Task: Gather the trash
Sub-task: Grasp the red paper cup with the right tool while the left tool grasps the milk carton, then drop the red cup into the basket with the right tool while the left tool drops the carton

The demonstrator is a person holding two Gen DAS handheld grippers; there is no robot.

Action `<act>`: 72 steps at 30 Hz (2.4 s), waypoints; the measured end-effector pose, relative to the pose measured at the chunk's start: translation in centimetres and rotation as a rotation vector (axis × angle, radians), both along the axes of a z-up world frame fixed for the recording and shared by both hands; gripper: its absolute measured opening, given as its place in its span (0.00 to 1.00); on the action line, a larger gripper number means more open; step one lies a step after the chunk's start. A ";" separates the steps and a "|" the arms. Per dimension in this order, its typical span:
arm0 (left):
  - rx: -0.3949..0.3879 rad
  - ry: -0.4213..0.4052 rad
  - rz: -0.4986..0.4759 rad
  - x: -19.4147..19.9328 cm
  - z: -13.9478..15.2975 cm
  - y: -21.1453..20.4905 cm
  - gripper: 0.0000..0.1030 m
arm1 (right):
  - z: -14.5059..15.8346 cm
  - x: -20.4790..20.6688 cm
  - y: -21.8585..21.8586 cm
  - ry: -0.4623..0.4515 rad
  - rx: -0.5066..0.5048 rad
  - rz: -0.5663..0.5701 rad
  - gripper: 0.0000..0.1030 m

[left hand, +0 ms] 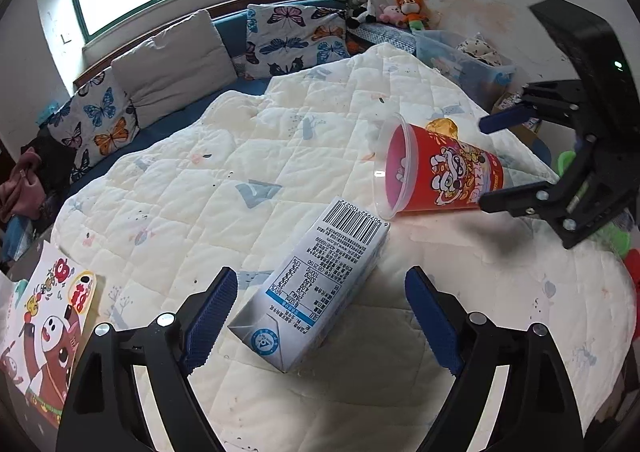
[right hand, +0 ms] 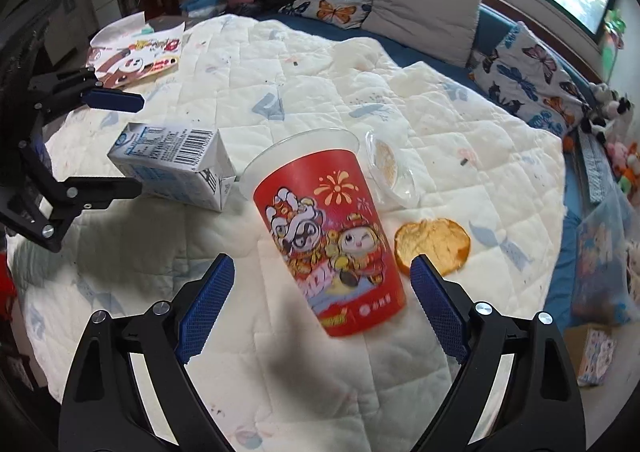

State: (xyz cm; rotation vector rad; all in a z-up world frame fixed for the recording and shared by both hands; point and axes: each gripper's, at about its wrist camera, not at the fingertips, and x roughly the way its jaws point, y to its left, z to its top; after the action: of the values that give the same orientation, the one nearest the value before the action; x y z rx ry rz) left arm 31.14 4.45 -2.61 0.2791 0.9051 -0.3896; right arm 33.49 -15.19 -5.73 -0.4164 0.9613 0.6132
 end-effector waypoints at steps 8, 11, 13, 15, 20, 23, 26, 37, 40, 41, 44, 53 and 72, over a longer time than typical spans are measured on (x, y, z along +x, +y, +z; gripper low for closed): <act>0.005 0.028 -0.034 1.2 -1.1 -0.1 0.80 | -2.1 2.3 1.8 0.016 -0.058 0.062 0.86; 0.007 0.045 -0.038 1.8 -1.6 -0.1 0.80 | -2.9 2.9 2.2 0.022 -0.055 0.059 0.86; 0.011 0.057 -0.042 2.1 -2.1 -0.2 0.80 | -3.3 3.2 2.4 0.029 -0.051 0.058 0.86; 0.011 0.066 -0.044 2.4 -2.4 -0.1 0.80 | -3.7 3.2 2.7 0.028 -0.060 0.059 0.85; 0.005 0.079 -0.045 2.9 -3.0 0.0 0.75 | -3.9 2.4 2.8 -0.015 -0.088 0.058 0.77; 0.017 0.099 -0.052 3.1 -3.7 -0.3 0.69 | -3.5 2.2 2.0 -0.009 -0.066 0.039 0.77; 0.003 0.108 -0.051 2.9 -4.0 -0.3 0.55 | -3.1 1.5 1.4 -0.007 -0.052 0.011 0.77; -0.050 0.081 -0.026 0.0 -2.5 -1.0 0.46 | 0.0 -4.7 -2.3 -0.018 0.109 -0.038 0.76; -0.070 0.073 -0.037 -1.4 -1.9 -1.6 0.46 | 0.7 -7.5 -3.5 -0.044 0.151 -0.042 0.76; -0.073 0.070 -0.039 -1.7 -1.7 -1.7 0.46 | 1.0 -8.6 -4.0 -0.049 0.169 -0.044 0.76; -0.096 0.058 -0.049 -3.1 -1.0 -2.4 0.46 | 1.6 -11.2 -4.8 -0.071 0.203 -0.041 0.75; -0.131 0.041 -0.097 -6.7 0.0 -5.3 0.46 | 2.4 -19.7 -8.0 -0.156 0.249 -0.080 0.75; -0.174 0.056 -0.301 -11.8 0.9 -18.1 0.45 | 1.3 -29.3 -20.1 -0.242 0.343 -0.441 0.75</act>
State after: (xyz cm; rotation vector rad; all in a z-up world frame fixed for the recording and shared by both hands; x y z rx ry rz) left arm 19.31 -13.64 -1.75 0.2454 0.8799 -0.7533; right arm 4.17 -35.30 -4.39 0.0324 0.6689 0.3060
